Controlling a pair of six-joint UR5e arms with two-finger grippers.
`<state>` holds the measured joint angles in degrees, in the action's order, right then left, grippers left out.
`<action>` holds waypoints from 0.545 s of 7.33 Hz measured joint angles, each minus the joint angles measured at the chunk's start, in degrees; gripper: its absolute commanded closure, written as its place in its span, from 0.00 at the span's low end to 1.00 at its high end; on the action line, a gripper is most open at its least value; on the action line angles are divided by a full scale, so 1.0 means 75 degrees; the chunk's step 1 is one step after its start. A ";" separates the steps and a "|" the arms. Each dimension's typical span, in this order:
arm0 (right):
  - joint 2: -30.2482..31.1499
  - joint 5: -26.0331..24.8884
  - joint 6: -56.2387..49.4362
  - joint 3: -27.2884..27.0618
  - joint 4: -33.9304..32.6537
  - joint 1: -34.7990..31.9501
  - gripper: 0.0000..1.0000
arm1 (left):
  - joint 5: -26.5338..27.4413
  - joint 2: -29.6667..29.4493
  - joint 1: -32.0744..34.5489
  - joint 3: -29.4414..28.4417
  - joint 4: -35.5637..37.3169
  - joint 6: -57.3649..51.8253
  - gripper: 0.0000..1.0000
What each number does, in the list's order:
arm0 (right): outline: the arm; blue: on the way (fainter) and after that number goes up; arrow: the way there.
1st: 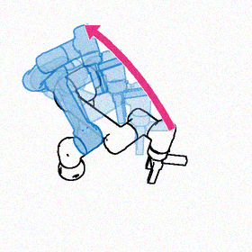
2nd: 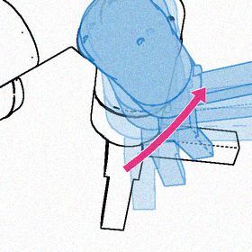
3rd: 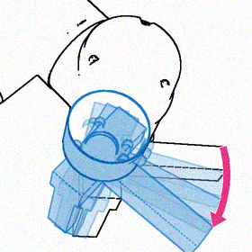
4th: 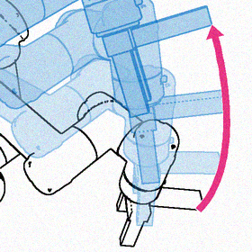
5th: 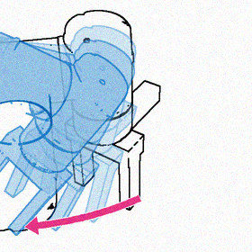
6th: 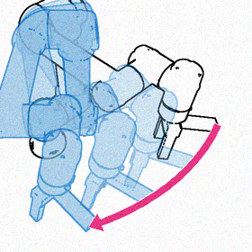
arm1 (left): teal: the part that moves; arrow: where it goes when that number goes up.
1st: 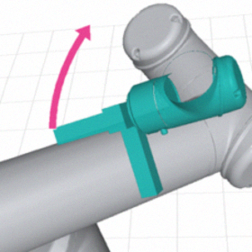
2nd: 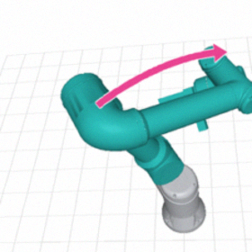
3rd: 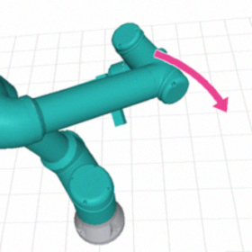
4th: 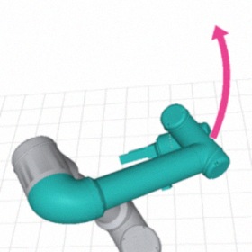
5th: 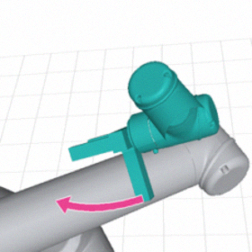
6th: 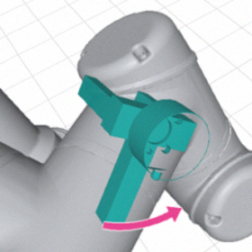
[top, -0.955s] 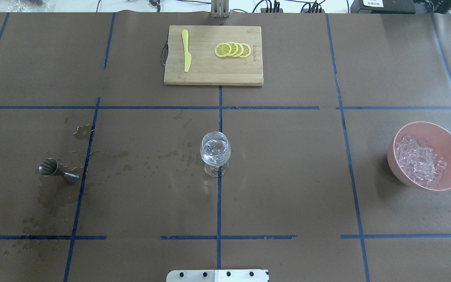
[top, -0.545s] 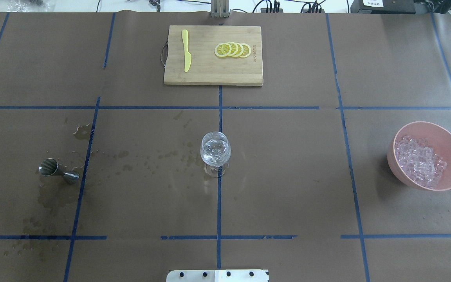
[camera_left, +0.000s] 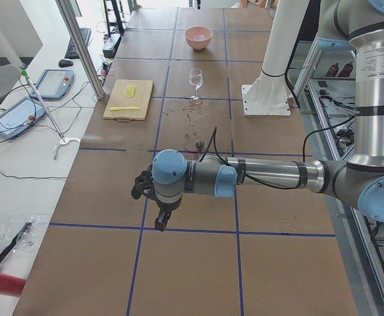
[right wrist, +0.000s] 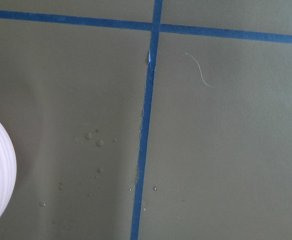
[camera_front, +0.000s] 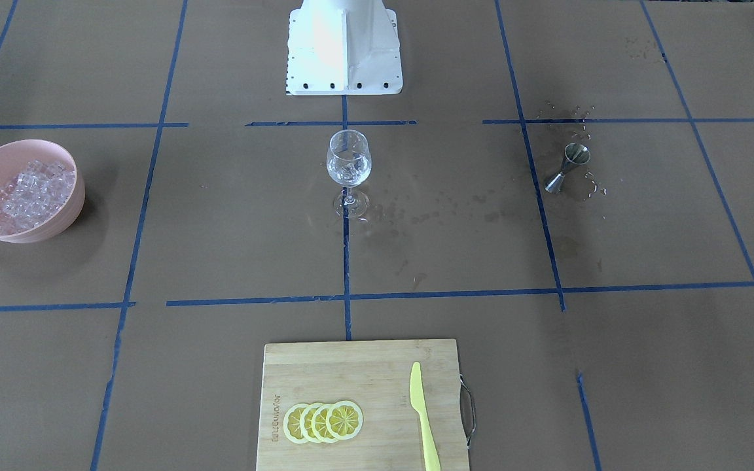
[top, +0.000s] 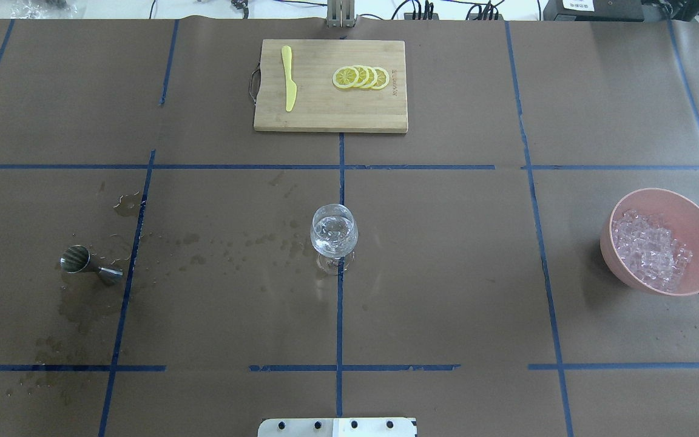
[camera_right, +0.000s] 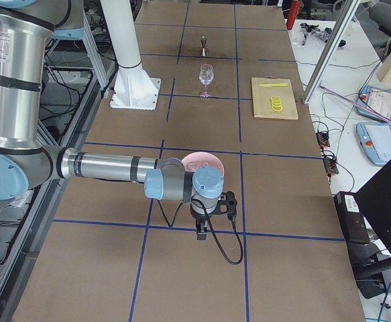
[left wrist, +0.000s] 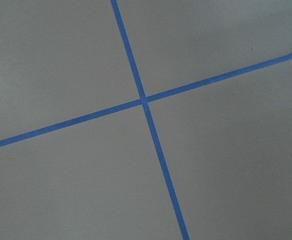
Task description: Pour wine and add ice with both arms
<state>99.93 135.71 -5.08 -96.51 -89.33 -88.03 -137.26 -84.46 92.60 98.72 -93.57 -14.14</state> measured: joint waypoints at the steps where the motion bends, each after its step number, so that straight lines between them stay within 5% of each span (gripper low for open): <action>1: 0.0093 -0.0006 -0.0005 0.0029 -0.0002 -0.0002 0.00 | -0.0002 -0.0002 0.0000 0.0019 0.0001 -0.0001 0.00; 4: 0.0235 -0.0032 -0.0057 0.0022 0.0004 -0.0004 0.00 | 0.0010 0.0012 0.0001 0.0021 -0.0035 -0.0001 0.00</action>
<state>101.69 135.47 -5.51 -96.34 -89.30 -88.06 -137.19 -84.37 92.61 98.88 -93.83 -14.15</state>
